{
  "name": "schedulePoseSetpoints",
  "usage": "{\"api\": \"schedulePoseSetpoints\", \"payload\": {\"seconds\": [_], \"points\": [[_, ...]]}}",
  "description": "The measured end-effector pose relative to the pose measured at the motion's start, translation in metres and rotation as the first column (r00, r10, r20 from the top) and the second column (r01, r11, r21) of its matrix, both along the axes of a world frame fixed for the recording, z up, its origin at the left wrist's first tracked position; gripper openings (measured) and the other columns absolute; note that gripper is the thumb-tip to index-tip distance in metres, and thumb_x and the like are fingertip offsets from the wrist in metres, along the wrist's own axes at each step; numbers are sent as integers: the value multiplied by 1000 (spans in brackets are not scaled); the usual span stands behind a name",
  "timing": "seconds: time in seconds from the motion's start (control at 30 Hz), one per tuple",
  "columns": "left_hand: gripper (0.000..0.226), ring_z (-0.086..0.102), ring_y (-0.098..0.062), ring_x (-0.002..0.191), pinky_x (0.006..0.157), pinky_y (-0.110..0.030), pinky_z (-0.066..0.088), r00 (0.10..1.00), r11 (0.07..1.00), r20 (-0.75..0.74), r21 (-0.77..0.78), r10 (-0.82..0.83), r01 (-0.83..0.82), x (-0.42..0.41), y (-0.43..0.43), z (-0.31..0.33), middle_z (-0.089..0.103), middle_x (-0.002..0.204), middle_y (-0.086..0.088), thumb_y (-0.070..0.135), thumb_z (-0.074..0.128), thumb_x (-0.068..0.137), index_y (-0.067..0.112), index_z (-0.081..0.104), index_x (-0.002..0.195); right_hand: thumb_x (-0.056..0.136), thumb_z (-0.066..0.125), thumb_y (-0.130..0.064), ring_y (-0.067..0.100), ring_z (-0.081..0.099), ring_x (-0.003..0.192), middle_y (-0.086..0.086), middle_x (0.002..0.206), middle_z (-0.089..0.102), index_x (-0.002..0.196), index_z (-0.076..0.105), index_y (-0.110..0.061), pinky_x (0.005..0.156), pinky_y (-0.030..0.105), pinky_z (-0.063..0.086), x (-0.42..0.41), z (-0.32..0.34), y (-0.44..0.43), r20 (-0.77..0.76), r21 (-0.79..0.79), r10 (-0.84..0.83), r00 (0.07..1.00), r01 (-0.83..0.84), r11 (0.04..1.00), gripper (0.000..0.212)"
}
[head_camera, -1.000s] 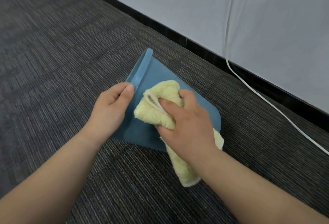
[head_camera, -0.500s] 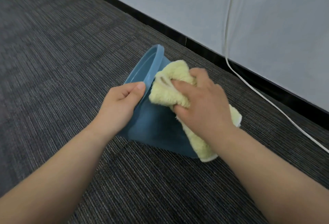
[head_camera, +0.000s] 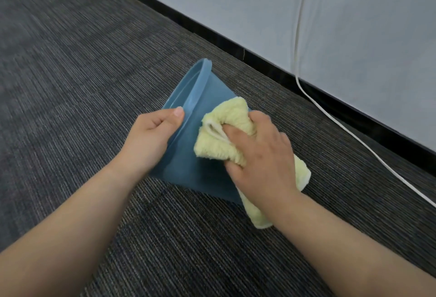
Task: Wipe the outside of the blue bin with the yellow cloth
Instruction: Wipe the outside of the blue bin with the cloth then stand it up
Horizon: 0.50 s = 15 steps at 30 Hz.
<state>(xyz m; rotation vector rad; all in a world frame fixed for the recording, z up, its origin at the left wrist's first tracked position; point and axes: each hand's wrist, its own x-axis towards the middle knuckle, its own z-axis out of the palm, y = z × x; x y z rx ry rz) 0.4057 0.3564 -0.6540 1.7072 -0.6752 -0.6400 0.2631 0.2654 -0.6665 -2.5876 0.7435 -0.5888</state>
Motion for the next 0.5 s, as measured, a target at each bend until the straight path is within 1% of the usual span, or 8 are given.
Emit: {"api": "schedulePoseSetpoints", "payload": {"seconds": [0.1,0.17,0.2,0.27,0.33,0.37,0.43,0.5], "points": [[41,60,6,51,49,-8,44,999,1000,43,-25,-8,10,-2,1,1,67,53,20,31,42,87,32,70,57,38,84,-27,34,63,76,21,104,63,97,67,-20,67,38,50,-3,-6,13,-34,-91,148,988,-151,984,62],[43,59,6,50,48,-8,44,999,1000,43,-30,5,-4,-2,1,1,67,51,19,27,42,88,30,70,56,38,84,-26,34,63,74,21,104,64,97,67,-19,67,37,50,-4,-9,10,-44,-79,187,981,-190,979,62],[42,60,4,50,48,-9,45,999,999,23,-30,23,-22,-1,2,0,67,51,18,26,42,89,30,70,57,43,83,-23,35,62,78,22,107,61,101,66,-17,69,39,49,-4,-10,3,-32,-36,140,990,-142,989,60],[40,63,1,53,49,-12,49,998,998,-22,-35,51,-52,1,1,-2,69,53,16,28,43,88,29,71,59,62,74,-20,36,56,93,22,122,50,113,59,-17,81,41,42,-5,-11,-15,-31,81,-39,999,41,996,54],[40,63,1,54,50,-12,50,998,998,-16,-31,61,-61,1,0,-3,69,54,16,29,44,88,29,71,59,70,68,-23,35,50,100,18,128,42,119,54,-19,86,41,37,-9,-17,-22,-74,90,-139,988,145,985,51],[41,62,3,52,48,-11,48,998,997,4,-32,66,-66,1,1,-3,68,52,17,28,43,88,30,71,58,66,72,-22,36,52,99,21,126,45,116,56,-18,85,43,40,-10,-19,-18,-80,72,-120,990,125,989,52],[44,60,5,49,45,-9,45,996,996,40,-34,82,-81,3,3,-5,67,50,19,27,42,90,32,70,56,50,82,-23,39,60,88,26,114,57,105,63,-16,73,46,49,-12,-22,1,-68,27,6,998,-4,1000,58],[43,61,4,51,47,-10,46,994,995,50,-33,94,-92,6,4,-7,67,52,19,29,42,90,32,70,57,40,85,-26,36,64,79,23,105,63,98,66,-19,66,43,52,-16,-26,11,-93,-32,115,989,-118,992,62]]}}
